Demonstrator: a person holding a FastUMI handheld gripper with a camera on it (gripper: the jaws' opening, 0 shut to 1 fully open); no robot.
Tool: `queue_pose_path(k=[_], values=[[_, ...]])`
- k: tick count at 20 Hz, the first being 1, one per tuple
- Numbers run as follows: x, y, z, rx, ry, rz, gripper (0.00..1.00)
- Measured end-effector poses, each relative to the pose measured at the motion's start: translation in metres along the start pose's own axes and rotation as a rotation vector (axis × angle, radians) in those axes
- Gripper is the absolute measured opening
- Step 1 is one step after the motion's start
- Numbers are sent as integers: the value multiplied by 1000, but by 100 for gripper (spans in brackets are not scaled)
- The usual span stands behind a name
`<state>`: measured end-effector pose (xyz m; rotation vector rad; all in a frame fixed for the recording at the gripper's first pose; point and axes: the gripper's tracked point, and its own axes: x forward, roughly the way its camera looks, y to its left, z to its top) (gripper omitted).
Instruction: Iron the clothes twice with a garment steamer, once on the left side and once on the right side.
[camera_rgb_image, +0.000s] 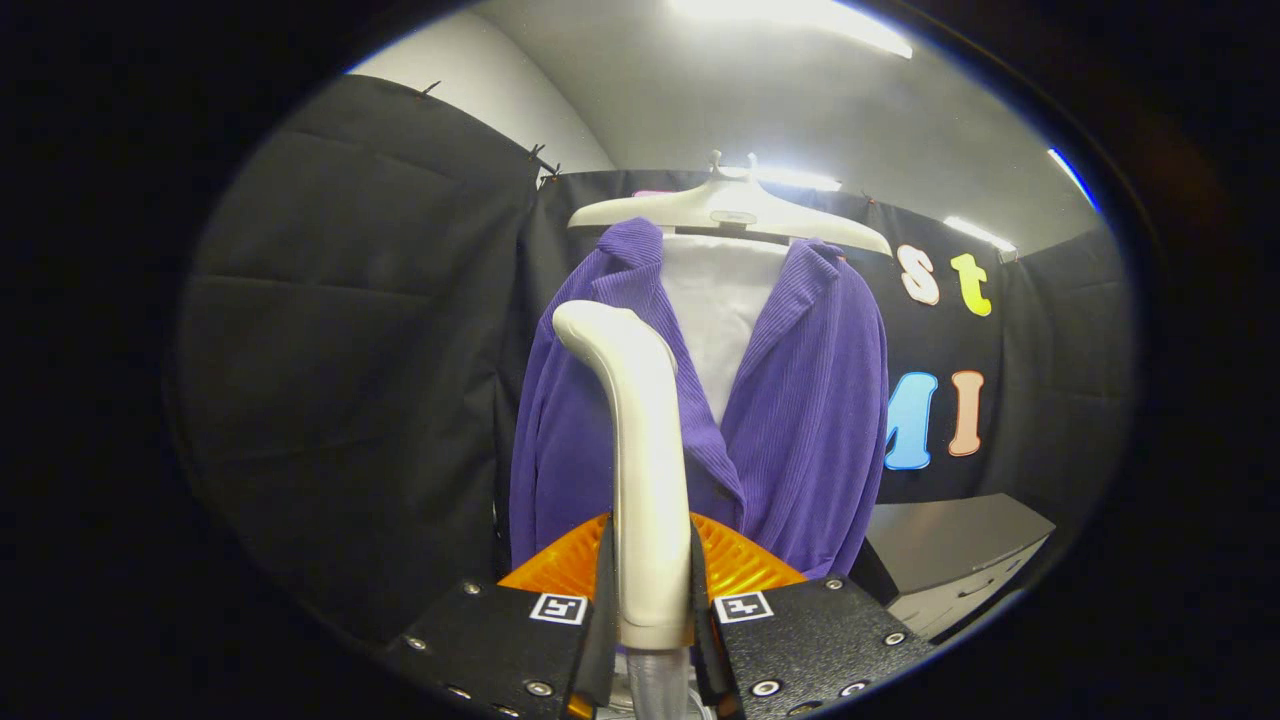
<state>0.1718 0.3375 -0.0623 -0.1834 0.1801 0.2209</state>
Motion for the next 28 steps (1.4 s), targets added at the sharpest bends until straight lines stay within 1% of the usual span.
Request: queue_pose_path(k=[3, 9, 12, 14, 17, 19, 20, 22, 24, 28], values=[[-6, 1, -24, 6, 33, 15, 32], [-13, 2, -66, -30, 75, 17, 32], [-17, 7, -111, -40, 168, 54, 32], [-18, 6, -129, -73, 199, 57, 32], [-21, 6, -157, -67, 245, 76, 32], [-18, 6, -167, -81, 261, 83, 32], [-19, 6, -176, -77, 278, 92, 32], [-29, 11, -209, -50, 358, 123, 32], [-39, 17, -230, -18, 420, 145, 32], [-48, 8, -246, -23, 497, 154, 32]])
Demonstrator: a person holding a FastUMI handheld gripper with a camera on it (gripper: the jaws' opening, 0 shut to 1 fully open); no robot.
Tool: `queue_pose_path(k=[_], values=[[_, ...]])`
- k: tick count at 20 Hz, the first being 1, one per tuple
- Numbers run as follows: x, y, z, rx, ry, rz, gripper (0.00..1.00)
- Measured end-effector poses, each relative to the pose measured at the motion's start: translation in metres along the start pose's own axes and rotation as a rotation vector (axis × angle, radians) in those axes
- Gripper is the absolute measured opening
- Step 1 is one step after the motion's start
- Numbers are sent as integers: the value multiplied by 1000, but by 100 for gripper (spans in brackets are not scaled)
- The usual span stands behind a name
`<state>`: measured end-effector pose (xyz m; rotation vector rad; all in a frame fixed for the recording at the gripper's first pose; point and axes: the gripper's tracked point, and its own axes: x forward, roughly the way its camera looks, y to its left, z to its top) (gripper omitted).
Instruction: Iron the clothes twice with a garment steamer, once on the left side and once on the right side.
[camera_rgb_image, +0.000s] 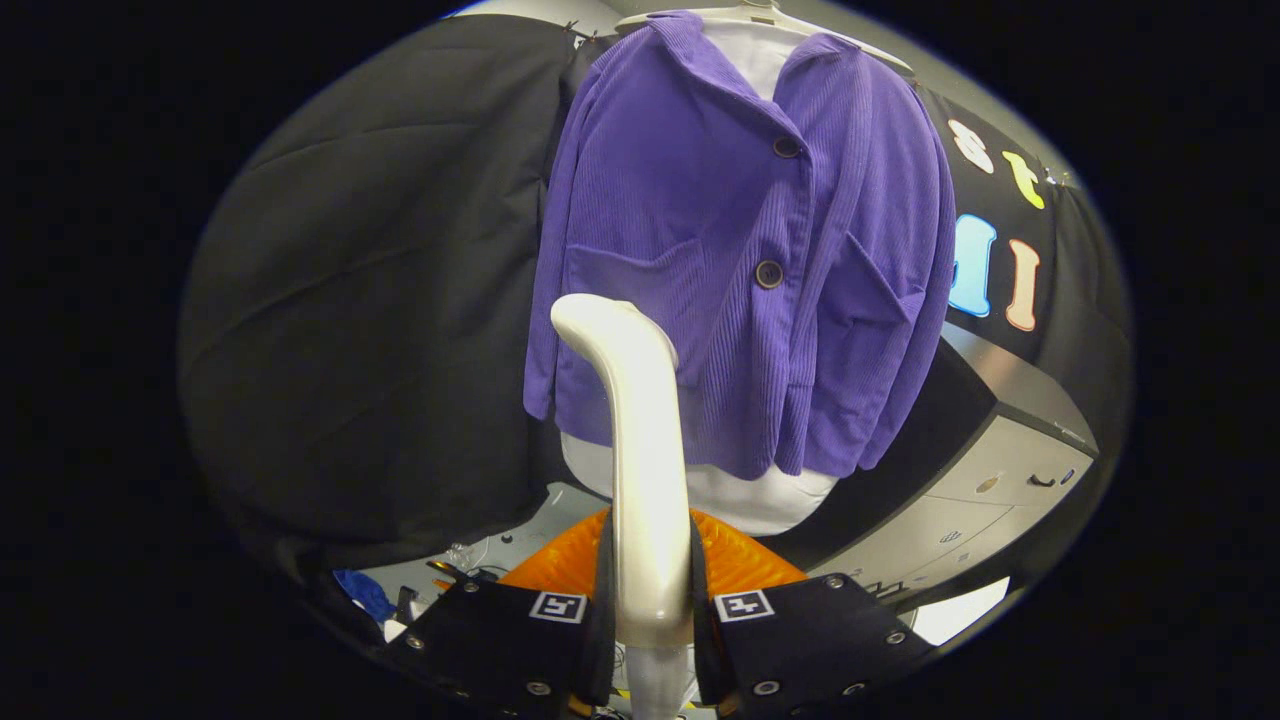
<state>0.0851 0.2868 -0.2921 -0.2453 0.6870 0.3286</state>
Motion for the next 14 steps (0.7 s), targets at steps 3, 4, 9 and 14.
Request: queue_pose_path(k=[3, 4, 9, 14], values=[[-6, -7, -23, 18, 56, 25, 32], [-10, -14, -30, 21, 70, 23, 32], [-46, -52, -53, 96, 102, 12, 32], [-99, -100, -73, 203, 99, -10, 32]])
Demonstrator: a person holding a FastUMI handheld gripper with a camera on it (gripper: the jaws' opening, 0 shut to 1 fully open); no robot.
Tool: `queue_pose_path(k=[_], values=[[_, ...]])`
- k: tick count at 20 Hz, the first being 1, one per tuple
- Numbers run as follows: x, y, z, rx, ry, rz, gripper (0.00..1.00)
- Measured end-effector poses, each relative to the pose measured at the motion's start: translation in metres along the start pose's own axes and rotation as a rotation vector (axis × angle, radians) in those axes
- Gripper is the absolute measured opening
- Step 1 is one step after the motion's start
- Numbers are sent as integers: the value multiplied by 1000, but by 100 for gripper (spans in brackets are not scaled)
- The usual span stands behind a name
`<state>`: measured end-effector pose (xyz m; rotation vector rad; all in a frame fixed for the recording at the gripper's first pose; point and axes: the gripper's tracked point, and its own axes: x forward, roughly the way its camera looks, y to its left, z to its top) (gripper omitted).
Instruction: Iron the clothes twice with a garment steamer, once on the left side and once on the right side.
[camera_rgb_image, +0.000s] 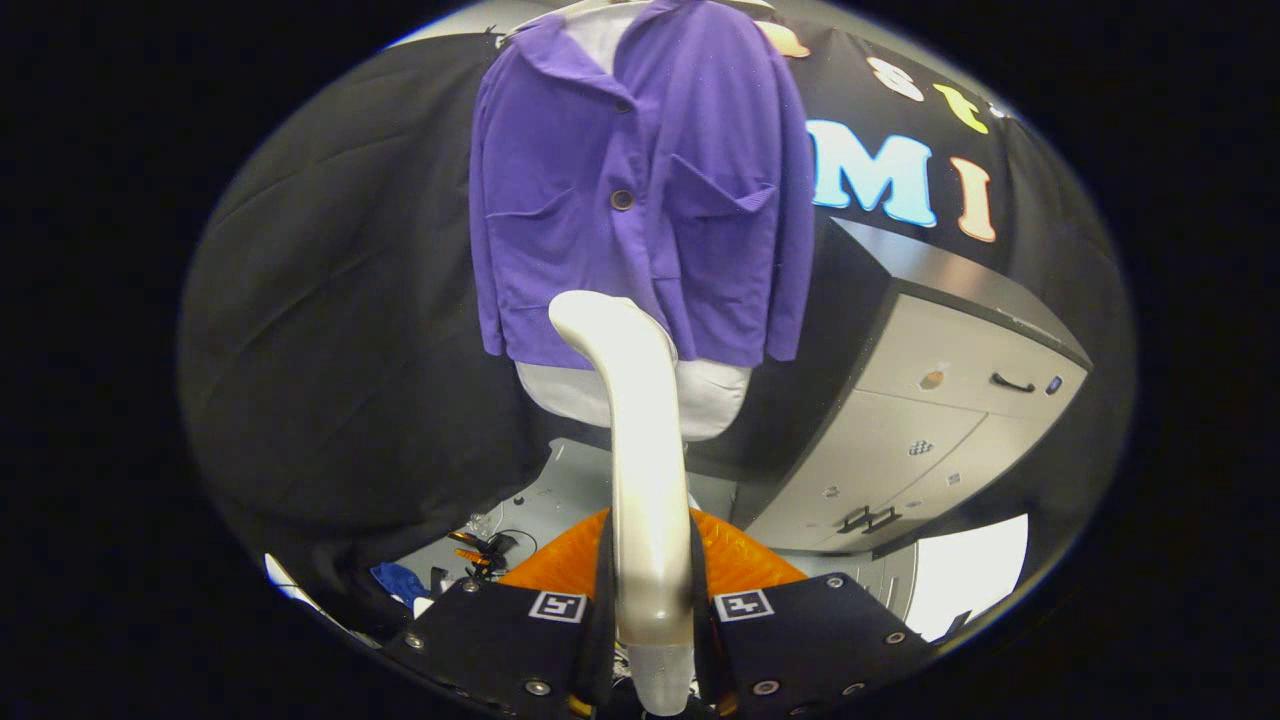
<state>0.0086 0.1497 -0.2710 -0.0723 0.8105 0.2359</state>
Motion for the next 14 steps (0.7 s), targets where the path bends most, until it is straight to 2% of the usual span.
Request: queue_pose_path(k=[5, 10, 14], values=[[-55, -67, 15, 75, -108, -83, 32], [-115, -120, 57, 144, -253, -111, 32], [-156, -143, 89, 183, -350, -127, 32]])
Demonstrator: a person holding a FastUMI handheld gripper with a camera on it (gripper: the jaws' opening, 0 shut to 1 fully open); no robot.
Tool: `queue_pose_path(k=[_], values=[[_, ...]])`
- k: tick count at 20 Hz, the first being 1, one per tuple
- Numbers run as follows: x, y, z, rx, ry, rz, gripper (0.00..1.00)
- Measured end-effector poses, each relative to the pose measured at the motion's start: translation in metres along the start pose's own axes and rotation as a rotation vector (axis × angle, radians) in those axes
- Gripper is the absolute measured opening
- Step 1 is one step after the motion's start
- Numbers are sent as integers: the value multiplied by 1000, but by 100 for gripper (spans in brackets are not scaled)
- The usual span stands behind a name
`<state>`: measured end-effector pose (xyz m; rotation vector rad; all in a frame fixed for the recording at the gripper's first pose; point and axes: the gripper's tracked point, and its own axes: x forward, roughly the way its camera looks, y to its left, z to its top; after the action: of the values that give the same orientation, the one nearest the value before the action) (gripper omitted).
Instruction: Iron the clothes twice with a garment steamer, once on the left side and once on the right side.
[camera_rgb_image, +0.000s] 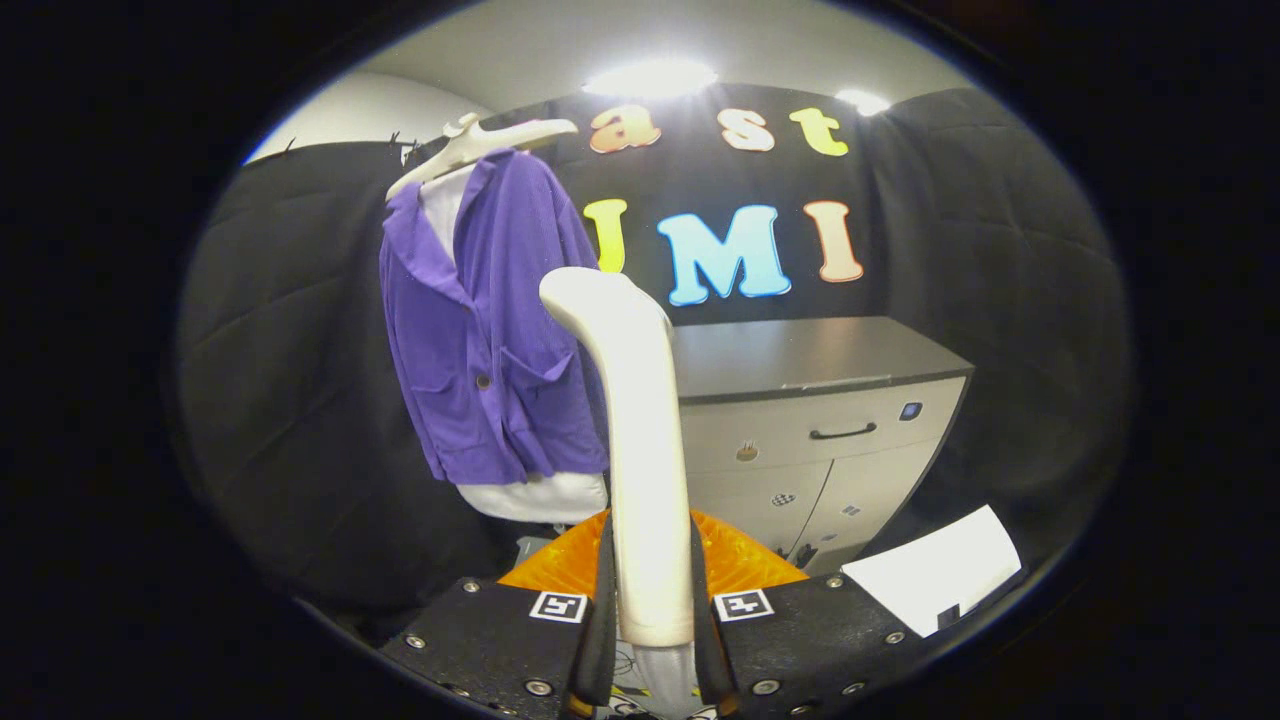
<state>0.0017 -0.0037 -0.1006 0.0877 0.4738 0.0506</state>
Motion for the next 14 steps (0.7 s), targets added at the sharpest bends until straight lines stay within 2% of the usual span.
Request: queue_pose_path(k=[8, 11, 14], values=[[-36, 21, 89, 17, -226, 25, 32], [-40, 24, 100, 27, -282, 16, 33], [-35, 19, 95, 40, -274, -6, 33]])
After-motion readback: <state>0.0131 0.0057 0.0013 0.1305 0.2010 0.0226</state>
